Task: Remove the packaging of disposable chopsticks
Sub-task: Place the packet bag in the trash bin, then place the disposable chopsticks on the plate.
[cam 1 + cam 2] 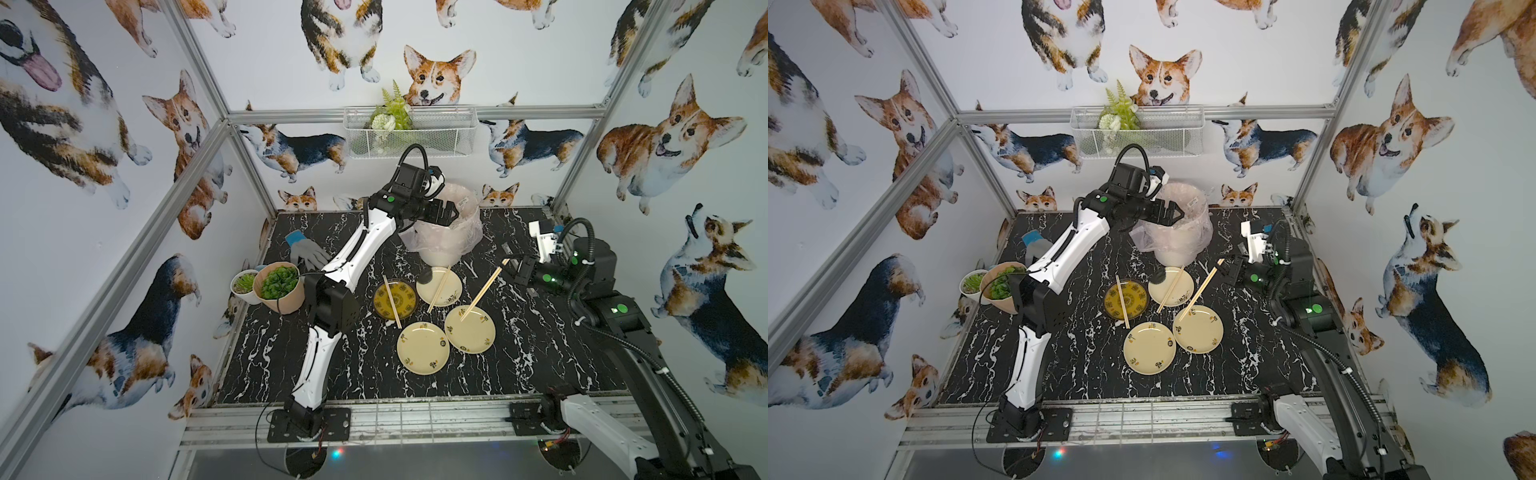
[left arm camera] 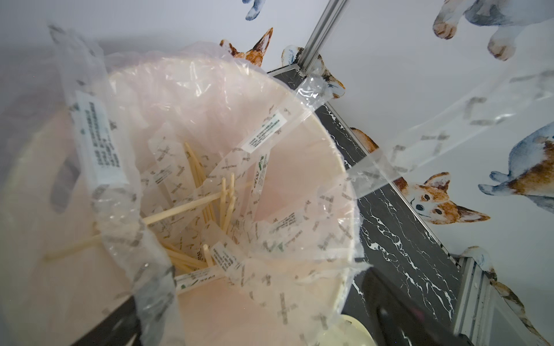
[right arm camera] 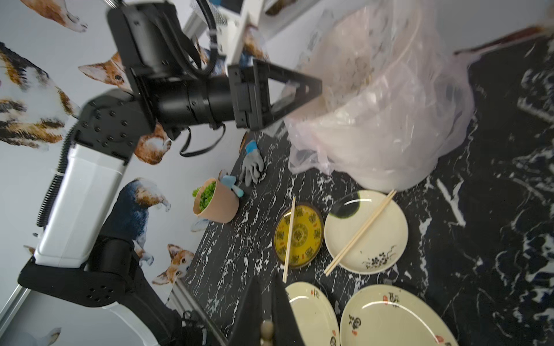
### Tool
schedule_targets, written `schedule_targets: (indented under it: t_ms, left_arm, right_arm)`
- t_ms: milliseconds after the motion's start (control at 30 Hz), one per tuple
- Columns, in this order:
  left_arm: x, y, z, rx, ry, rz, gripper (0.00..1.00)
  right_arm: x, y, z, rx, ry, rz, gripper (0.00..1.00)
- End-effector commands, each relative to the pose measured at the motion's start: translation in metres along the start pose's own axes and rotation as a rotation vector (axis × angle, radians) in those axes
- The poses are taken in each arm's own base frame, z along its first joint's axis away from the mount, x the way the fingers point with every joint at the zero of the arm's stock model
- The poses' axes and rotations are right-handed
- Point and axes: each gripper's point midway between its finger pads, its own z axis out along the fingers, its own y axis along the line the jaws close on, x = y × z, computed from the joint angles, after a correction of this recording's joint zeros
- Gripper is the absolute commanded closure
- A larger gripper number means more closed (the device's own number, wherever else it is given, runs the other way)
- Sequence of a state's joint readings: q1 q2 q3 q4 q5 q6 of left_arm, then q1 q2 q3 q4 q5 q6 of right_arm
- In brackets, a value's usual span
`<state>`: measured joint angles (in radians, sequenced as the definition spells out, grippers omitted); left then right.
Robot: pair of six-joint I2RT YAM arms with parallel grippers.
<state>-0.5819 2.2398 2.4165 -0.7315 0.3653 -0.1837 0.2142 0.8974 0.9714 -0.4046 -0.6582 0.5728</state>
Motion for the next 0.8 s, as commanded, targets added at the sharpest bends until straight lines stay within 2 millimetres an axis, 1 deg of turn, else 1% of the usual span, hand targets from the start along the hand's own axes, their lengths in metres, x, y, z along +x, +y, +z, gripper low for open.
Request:
schedule_targets:
  t_ms: [0, 67, 133, 233, 300, 367, 567, 767]
  left_arm:
    - [-0.006, -0.012, 0.001, 0.007, -0.019, 0.057, 0.00]
    - [-0.005, -0.010, 0.004, -0.006, -0.015, 0.053, 0.00]
    - [-0.002, -0.008, 0.004, -0.031, 0.001, 0.050, 0.00]
    - [0.001, -0.009, 0.006, -0.030, 0.013, 0.044, 0.00]
    - [0.001, -0.012, 0.007, -0.020, 0.013, 0.041, 0.00]
    - [0.002, -0.014, 0.008, -0.012, 0.017, 0.040, 0.00]
    - [0.009, -0.010, 0.013, -0.030, 0.039, 0.014, 0.00]
    - [0.011, -0.012, 0.011, -0.031, 0.048, 0.007, 0.00]
  right_arm:
    - [0.032, -0.014, 0.014, -0.044, 0.121, 0.070, 1.00]
    - [0.046, -0.032, 0.025, -0.027, 0.153, 0.101, 1.00]
    - [0.059, -0.054, 0.037, -0.003, 0.183, 0.137, 1.00]
    - [0.072, -0.077, 0.053, 0.001, 0.217, 0.169, 1.00]
    - [0.078, -0.085, 0.059, -0.016, 0.243, 0.180, 1.00]
    - [0.089, -0.103, 0.069, -0.006, 0.288, 0.206, 1.00]
    - [0.103, -0.142, 0.083, 0.036, 0.341, 0.206, 1.00]
    - [0.105, -0.179, 0.094, 0.065, 0.354, 0.283, 1.00]
